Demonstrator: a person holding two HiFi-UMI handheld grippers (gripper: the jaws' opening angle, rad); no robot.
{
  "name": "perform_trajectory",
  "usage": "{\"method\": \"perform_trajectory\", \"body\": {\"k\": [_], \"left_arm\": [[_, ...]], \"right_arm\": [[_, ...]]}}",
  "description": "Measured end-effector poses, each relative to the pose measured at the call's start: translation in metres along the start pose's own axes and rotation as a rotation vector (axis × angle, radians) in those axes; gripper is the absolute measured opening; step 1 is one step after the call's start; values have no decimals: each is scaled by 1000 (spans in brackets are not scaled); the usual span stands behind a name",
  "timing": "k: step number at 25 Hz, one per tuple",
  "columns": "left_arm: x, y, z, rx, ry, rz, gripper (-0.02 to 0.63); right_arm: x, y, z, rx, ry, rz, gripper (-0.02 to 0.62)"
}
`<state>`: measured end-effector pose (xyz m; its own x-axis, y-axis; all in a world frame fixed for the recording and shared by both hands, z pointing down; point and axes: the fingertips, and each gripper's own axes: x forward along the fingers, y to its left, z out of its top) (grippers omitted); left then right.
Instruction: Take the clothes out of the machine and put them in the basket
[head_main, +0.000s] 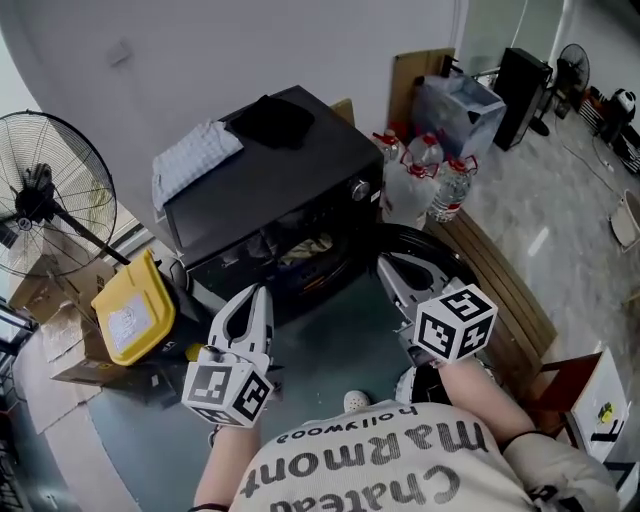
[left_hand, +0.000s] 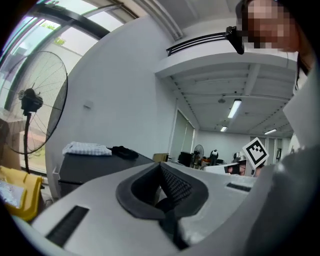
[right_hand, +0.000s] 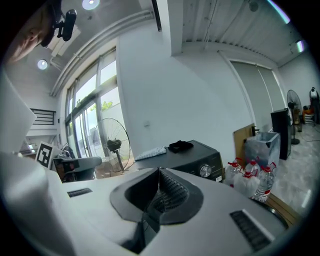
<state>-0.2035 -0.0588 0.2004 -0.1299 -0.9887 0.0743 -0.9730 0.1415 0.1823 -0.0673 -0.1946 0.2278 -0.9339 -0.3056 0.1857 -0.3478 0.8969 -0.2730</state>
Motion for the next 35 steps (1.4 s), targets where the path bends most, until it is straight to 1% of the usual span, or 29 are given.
{"method": "perform_trajectory", "body": {"k": [4, 8, 12, 15, 17, 21, 23, 25, 28, 31, 33, 35], "left_arm": [[36, 9, -39, -50, 62, 16, 8], [63, 21, -87, -92, 152, 13, 8], [70, 35, -138, -86, 234, -26, 8], [83, 51, -174, -109, 278, -49, 8], [93, 59, -197, -113, 311, -66, 8], [105, 69, -249, -77, 402, -124, 8], [110, 78, -273, -73, 434, -138, 8], [114, 89, -295, -82, 451, -141, 8], [119, 101, -326, -56, 469, -152, 8], [128, 117, -359, -46, 454, -113, 8], [133, 123, -388, -44, 447, -89, 8], [137, 124, -419, -36, 446, -82, 8]], "right_arm": [[30, -22, -28, 29, 37, 22, 31], [62, -37, -77, 81, 131, 25, 31], [86, -29, -136, 127, 214, 30, 29], [108, -28, -172, 117, 253, 27, 29], [121, -29, -193, 110, 263, 9, 31], [142, -29, -241, 143, 290, -8, 31], [153, -33, -266, 151, 316, -17, 31], [163, -41, -287, 134, 332, -34, 31], [176, -60, -311, 96, 343, -67, 31], [185, -82, -333, 61, 332, -82, 31], [189, -95, -352, 45, 322, -86, 31], [193, -105, -377, 25, 324, -85, 31]]}}
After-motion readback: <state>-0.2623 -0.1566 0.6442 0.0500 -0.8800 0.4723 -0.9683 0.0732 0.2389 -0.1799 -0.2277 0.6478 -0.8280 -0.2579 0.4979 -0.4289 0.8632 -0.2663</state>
